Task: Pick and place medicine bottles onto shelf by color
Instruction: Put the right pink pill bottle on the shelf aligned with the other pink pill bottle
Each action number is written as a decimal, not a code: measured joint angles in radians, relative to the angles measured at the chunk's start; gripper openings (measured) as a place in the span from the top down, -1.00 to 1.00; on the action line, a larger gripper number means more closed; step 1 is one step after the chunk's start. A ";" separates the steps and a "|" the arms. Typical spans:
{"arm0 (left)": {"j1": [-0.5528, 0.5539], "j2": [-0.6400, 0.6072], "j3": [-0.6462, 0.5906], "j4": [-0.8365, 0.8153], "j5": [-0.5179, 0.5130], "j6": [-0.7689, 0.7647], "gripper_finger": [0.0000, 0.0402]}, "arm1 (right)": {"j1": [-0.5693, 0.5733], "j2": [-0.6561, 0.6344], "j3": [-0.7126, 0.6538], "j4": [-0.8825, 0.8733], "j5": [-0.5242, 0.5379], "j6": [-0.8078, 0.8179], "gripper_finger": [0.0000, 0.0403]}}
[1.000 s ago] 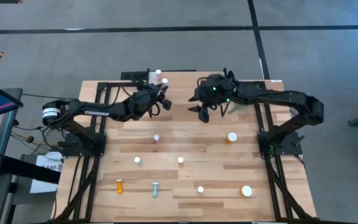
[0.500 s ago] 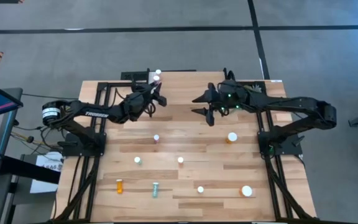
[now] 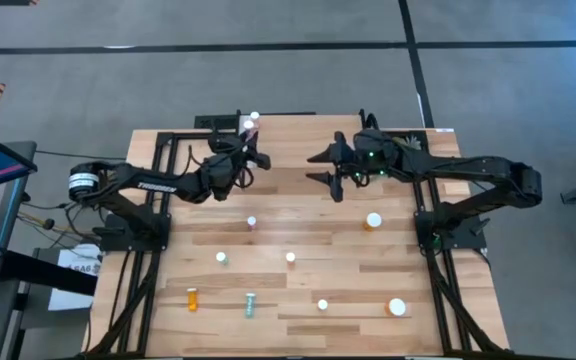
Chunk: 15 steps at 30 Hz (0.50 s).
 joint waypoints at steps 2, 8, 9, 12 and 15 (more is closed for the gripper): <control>-0.003 0.040 0.014 -0.005 -0.028 -0.004 0.56 | 0.002 0.000 0.000 0.014 0.000 0.000 -0.14; -0.023 0.183 0.087 0.057 -0.132 0.029 0.56 | 0.010 -0.001 0.001 0.005 0.000 0.001 -0.14; -0.025 0.197 0.092 0.090 -0.139 0.048 0.56 | 0.011 -0.001 0.001 -0.002 0.000 0.000 -0.14; -0.024 0.241 0.111 0.165 -0.152 0.065 0.56 | 0.014 -0.001 0.001 -0.009 0.000 -0.003 -0.14; -0.016 0.276 0.119 0.167 -0.170 0.045 0.56 | 0.014 -0.001 0.001 -0.010 0.000 -0.004 -0.14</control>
